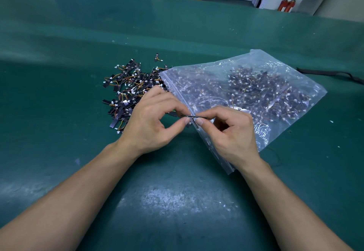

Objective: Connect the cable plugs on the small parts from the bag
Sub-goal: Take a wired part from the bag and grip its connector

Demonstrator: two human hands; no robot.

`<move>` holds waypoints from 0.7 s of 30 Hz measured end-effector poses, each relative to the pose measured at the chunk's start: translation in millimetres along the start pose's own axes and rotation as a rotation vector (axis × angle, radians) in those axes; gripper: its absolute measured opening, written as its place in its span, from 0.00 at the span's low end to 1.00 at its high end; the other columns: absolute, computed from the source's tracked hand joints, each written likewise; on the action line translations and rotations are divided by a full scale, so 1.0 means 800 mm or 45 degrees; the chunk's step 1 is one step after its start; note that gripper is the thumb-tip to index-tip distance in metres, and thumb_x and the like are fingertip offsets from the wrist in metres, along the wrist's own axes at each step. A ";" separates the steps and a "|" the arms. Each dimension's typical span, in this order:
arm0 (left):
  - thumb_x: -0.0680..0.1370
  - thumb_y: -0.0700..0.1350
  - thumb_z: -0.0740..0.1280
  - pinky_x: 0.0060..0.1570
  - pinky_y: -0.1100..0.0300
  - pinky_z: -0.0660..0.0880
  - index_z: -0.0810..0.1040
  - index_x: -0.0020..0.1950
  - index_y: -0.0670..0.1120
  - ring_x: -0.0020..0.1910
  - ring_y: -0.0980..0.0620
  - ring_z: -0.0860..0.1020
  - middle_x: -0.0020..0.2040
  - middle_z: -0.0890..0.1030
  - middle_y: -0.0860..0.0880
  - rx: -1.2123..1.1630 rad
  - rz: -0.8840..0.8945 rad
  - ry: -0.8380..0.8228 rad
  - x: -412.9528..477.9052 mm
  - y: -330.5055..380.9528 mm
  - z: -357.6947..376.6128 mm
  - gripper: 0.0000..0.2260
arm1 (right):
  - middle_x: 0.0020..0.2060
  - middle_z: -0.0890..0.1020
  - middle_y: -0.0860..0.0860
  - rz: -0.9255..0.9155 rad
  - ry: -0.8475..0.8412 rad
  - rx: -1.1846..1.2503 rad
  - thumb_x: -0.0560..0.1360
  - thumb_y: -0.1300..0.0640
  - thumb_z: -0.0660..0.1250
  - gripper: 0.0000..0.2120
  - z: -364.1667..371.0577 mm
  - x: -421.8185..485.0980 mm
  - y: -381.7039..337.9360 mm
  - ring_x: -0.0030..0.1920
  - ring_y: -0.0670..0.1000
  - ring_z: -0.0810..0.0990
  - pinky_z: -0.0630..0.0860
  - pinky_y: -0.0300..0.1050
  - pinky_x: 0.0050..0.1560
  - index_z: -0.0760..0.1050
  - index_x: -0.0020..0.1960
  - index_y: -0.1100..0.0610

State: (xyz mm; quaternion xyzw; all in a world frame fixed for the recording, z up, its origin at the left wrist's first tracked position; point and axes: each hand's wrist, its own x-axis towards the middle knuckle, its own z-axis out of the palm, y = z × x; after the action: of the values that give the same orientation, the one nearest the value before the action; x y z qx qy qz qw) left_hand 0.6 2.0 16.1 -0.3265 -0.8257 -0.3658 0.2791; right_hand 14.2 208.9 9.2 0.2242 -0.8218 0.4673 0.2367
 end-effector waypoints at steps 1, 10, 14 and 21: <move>0.75 0.40 0.76 0.47 0.53 0.72 0.84 0.43 0.44 0.41 0.47 0.76 0.40 0.82 0.52 0.004 0.001 -0.002 0.000 0.001 0.000 0.02 | 0.33 0.79 0.33 0.009 0.001 0.006 0.73 0.61 0.77 0.04 0.000 0.000 0.000 0.27 0.42 0.72 0.65 0.28 0.33 0.85 0.45 0.52; 0.75 0.39 0.76 0.48 0.56 0.71 0.83 0.42 0.44 0.40 0.48 0.76 0.40 0.82 0.52 0.010 -0.005 -0.006 0.001 0.000 0.000 0.03 | 0.34 0.79 0.32 0.019 -0.020 -0.004 0.73 0.61 0.76 0.05 0.001 0.001 0.001 0.27 0.44 0.72 0.65 0.28 0.32 0.85 0.46 0.52; 0.74 0.40 0.76 0.49 0.56 0.71 0.84 0.44 0.44 0.41 0.47 0.76 0.40 0.82 0.52 -0.004 -0.016 -0.019 0.000 -0.001 0.000 0.03 | 0.35 0.79 0.33 -0.010 -0.007 -0.023 0.73 0.62 0.77 0.04 -0.001 0.002 0.002 0.28 0.42 0.72 0.64 0.28 0.33 0.86 0.45 0.54; 0.75 0.40 0.75 0.48 0.56 0.71 0.83 0.42 0.45 0.41 0.47 0.75 0.39 0.82 0.52 -0.002 -0.020 -0.011 0.000 -0.001 -0.001 0.03 | 0.33 0.79 0.33 0.036 -0.020 0.000 0.72 0.59 0.77 0.06 0.002 0.000 0.001 0.26 0.44 0.71 0.65 0.28 0.32 0.85 0.47 0.50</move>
State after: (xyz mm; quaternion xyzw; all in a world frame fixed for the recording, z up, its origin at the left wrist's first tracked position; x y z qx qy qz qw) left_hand 0.3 1.1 16.0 -0.3217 -0.8292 -0.3672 0.2722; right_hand 13.6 208.2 8.1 0.2162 -0.8267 0.4688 0.2239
